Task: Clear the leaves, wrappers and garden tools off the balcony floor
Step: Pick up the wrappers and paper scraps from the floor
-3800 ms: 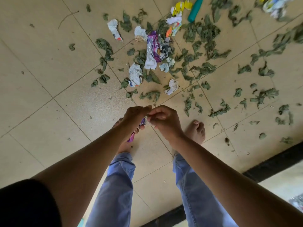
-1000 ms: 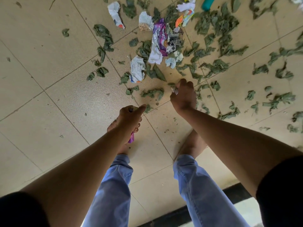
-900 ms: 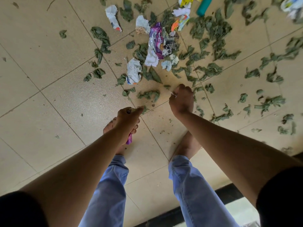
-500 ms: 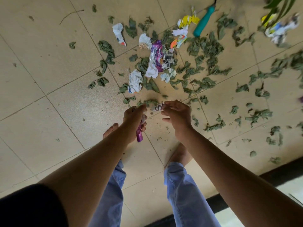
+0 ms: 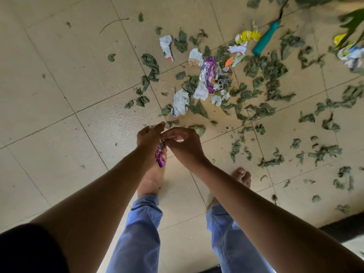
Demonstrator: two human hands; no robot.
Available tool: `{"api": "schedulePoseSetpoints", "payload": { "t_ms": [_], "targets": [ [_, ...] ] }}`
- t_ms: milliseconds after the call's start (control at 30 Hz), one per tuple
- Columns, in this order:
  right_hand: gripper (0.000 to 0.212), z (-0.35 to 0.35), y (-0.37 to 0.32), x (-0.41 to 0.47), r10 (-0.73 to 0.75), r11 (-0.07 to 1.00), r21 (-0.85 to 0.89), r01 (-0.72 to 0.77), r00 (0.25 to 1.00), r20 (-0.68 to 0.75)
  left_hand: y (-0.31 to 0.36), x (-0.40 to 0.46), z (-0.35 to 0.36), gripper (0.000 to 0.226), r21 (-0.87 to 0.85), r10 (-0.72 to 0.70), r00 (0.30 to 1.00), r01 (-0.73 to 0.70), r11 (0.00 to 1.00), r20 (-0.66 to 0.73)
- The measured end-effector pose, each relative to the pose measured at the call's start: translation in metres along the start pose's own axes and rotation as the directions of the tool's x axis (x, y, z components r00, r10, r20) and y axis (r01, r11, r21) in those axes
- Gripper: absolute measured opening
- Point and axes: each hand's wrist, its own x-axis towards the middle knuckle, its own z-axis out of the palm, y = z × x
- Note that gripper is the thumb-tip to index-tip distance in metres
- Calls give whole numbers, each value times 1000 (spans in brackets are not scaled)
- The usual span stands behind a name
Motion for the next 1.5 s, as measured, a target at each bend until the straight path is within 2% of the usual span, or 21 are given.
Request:
{"api": "schedulePoseSetpoints", "payload": {
  "t_ms": [100,233,367,533,600,667,733,867,933,1000,1100,1167,1233,1400,1500],
  "targets": [
    [22,5,1,21,-88,982,-173,70,991,-96,4,7,-8,21,57,18,999,-20,998,30],
    [27,3,5,63,-119,885,-465,-16,959,-259,12,16,-15,21,129,32,999,-36,991,34],
    [45,-5,14,103,-121,718,-693,-66,968,-219,15,27,-27,24,201,56,997,-64,977,46],
    [40,-3,23,129,-136,576,-806,-134,957,-256,10,33,-47,23,215,44,998,-55,975,54],
    [31,-2,24,134,-110,618,-769,-163,951,-291,5,35,-54,26,225,43,998,-53,973,47],
    [22,-4,25,135,-29,734,-639,-231,929,-369,1,34,-59,29,247,48,998,-55,968,36],
    [22,-5,24,131,49,831,-487,-271,906,-420,0,31,-62,30,260,45,999,-51,964,26],
    [30,-11,6,102,161,931,-229,-284,883,-440,5,17,-60,25,247,26,998,-38,968,53],
    [31,-17,-4,82,285,955,31,-295,883,-373,11,7,-54,18,238,14,997,-33,971,81],
    [34,-24,-15,59,399,901,270,-338,891,-216,16,-5,-46,13,204,4,993,-27,979,116],
    [36,-33,-26,29,429,827,408,-387,903,-15,21,-23,-31,15,116,1,986,-21,993,168],
    [38,-37,-31,12,401,802,453,-389,913,74,23,-34,-21,16,99,20,983,-38,994,181],
    [41,-40,-34,0,364,818,440,-371,926,102,24,-45,-8,18,77,47,983,-61,995,175],
    [24,-42,-46,-22,278,942,217,-257,958,-72,27,-66,20,49,-16,63,977,-61,998,205],
    [13,-45,-49,-31,138,988,91,-126,980,-140,21,-76,31,50,15,82,975,-87,996,207]
  ]
}}
